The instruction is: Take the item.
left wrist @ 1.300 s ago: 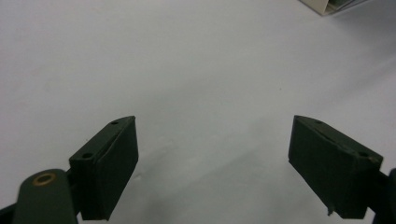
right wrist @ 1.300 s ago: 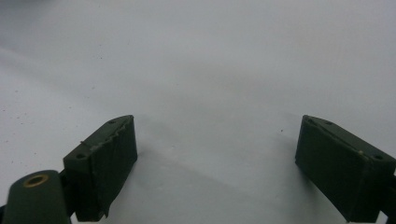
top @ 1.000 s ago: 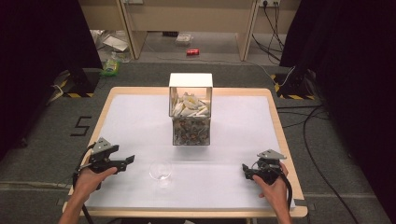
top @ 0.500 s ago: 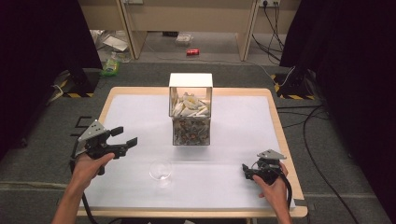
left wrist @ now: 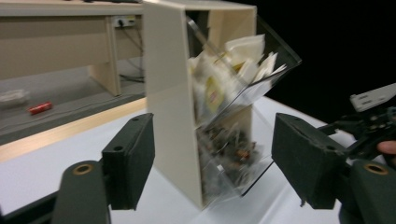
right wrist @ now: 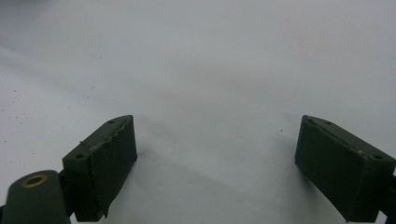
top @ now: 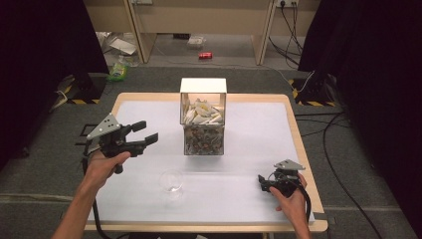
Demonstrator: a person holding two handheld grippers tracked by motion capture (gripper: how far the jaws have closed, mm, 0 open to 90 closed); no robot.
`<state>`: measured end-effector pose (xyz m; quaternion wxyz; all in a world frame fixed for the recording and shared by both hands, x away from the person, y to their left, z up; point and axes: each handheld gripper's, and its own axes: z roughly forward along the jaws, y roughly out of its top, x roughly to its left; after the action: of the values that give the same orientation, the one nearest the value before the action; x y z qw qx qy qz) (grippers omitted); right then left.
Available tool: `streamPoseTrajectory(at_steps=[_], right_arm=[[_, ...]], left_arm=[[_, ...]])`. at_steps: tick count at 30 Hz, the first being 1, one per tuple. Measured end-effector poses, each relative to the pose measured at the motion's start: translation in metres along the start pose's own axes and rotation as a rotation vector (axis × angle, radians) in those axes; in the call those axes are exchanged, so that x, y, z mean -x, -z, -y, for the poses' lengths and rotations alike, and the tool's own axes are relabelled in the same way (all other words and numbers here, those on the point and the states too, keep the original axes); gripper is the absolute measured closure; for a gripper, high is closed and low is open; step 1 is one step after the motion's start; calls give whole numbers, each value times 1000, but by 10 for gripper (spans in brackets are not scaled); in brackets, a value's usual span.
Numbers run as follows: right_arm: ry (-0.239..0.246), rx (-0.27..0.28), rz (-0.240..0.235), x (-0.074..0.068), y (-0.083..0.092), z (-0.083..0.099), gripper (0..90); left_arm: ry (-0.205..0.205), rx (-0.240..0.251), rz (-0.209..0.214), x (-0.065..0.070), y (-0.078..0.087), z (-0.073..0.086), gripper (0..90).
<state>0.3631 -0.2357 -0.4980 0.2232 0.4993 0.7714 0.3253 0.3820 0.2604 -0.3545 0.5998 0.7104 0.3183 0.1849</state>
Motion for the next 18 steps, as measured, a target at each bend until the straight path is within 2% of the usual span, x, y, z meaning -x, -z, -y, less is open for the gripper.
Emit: streamPoseTrajectory(at_steps=[2,5,10,12,18], right_arm=[[-1,1,0,0,0,0,132],[0,1,0,0,0,0,132],[1,0,-1,0,0,0,132],[-1,1,0,0,0,0,132],[2,0,1,0,0,0,132]], left_arm=[[-18,3,8,3,-4,-6,332],[-21,13,35,6,-11,-13,357],[-56,-2,27,9,-19,-21,372],[-59,-12,47,10,-26,-24,389],[-77,-9,61,15,-38,-33,421]])
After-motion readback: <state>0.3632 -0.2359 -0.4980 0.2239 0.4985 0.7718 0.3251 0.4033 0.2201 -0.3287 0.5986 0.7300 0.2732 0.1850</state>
